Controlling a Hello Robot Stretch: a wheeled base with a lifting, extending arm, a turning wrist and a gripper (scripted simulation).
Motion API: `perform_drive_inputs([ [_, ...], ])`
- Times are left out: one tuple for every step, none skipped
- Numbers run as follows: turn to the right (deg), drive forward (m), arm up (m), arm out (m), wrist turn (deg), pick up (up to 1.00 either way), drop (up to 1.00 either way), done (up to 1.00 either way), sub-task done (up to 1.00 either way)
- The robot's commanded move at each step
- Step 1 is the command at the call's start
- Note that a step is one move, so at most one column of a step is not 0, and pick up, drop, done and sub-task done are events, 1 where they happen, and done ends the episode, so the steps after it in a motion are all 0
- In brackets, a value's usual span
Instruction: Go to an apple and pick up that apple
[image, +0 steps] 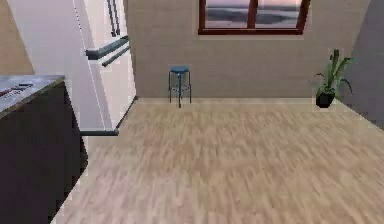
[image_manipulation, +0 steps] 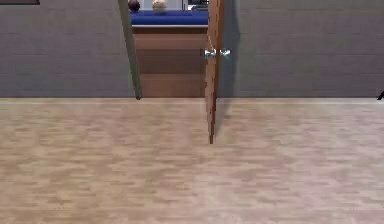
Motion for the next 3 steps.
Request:
perform_drive_inputs([
  [-45.0,0.00,0.00,0.00,0.0,0.00,0.00,0.00,0.00],
  [-45.0,0.00,0.00,0.00,0.0,0.00,0.00,0.00,0.00],
  [-45.0,0.00,0.00,0.00,0.0,0.00,0.00,0.00,0.00],
])
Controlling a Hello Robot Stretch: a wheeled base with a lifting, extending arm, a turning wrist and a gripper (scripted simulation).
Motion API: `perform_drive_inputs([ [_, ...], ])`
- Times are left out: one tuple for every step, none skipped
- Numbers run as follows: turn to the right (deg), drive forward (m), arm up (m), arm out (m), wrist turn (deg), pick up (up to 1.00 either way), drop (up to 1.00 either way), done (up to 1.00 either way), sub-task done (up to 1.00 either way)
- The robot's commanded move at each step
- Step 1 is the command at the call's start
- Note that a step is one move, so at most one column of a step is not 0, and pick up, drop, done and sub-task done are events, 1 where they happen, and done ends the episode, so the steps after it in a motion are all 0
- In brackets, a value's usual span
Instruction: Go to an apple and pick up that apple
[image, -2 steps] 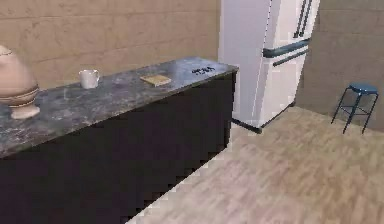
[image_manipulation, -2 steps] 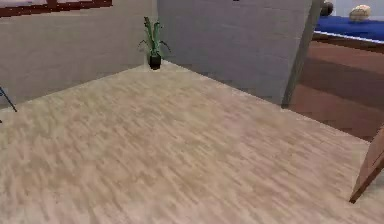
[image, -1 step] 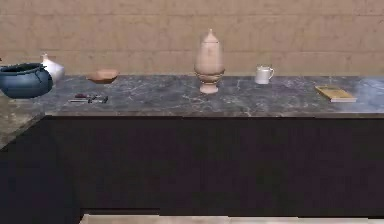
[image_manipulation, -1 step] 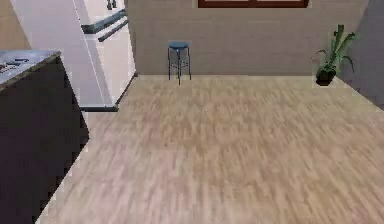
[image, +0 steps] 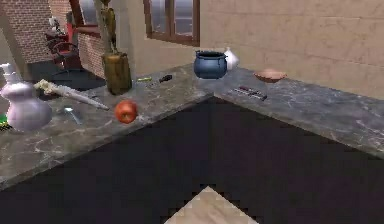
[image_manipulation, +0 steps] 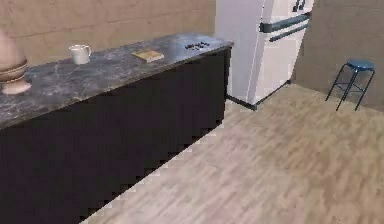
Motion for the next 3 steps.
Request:
perform_drive_inputs([
  [-42.0,0.00,0.00,0.00,0.0,0.00,0.00,0.00,0.00],
  [-3.0,0.00,0.00,0.00,0.0,0.00,0.00,0.00,0.00],
  [0.0,0.15,0.00,0.00,0.0,0.00,0.00,0.00,0.00],
])
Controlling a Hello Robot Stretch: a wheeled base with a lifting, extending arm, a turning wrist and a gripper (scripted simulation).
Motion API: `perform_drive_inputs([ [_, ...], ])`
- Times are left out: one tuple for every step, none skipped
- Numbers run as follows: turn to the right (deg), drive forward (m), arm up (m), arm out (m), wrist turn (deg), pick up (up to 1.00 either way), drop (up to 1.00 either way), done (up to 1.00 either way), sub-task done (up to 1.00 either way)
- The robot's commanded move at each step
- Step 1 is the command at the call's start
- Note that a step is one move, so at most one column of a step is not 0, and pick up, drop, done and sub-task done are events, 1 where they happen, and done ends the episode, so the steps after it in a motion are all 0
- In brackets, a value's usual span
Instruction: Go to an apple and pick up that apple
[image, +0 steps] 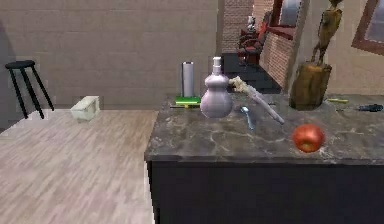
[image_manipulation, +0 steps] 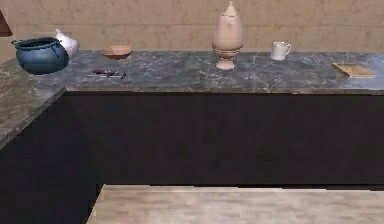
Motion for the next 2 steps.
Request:
perform_drive_inputs([
  [-45.0,0.00,0.00,0.00,0.0,0.00,0.00,0.00,0.00],
  [-12.0,0.00,0.00,0.00,0.0,0.00,0.00,0.00,0.00],
])
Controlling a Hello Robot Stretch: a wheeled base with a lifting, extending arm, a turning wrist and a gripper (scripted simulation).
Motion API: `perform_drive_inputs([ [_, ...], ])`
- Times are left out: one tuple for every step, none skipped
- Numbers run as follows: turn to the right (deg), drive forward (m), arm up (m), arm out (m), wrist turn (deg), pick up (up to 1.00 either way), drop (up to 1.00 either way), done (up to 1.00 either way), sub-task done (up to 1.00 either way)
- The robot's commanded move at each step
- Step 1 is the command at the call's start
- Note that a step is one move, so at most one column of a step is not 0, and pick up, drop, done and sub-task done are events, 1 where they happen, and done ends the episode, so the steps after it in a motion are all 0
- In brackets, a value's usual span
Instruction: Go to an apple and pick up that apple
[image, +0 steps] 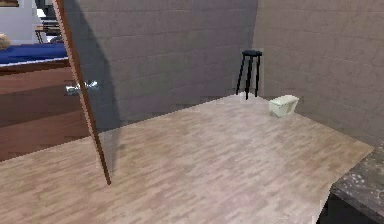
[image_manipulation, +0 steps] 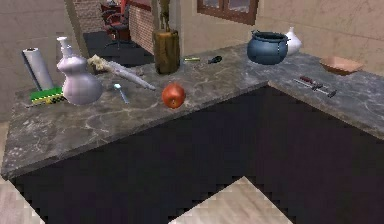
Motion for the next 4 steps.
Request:
perform_drive_inputs([
  [0.0,0.00,0.50,0.00,0.0,0.00,0.00,0.00,0.00],
  [0.0,0.00,0.38,0.00,0.0,0.00,0.00,0.00,0.00],
  [0.0,0.00,0.00,0.44,0.0,0.00,0.00,0.00,0.00],
  [0.0,0.00,0.00,0.00,45.0,0.00,0.00,0.00,0.00],
])
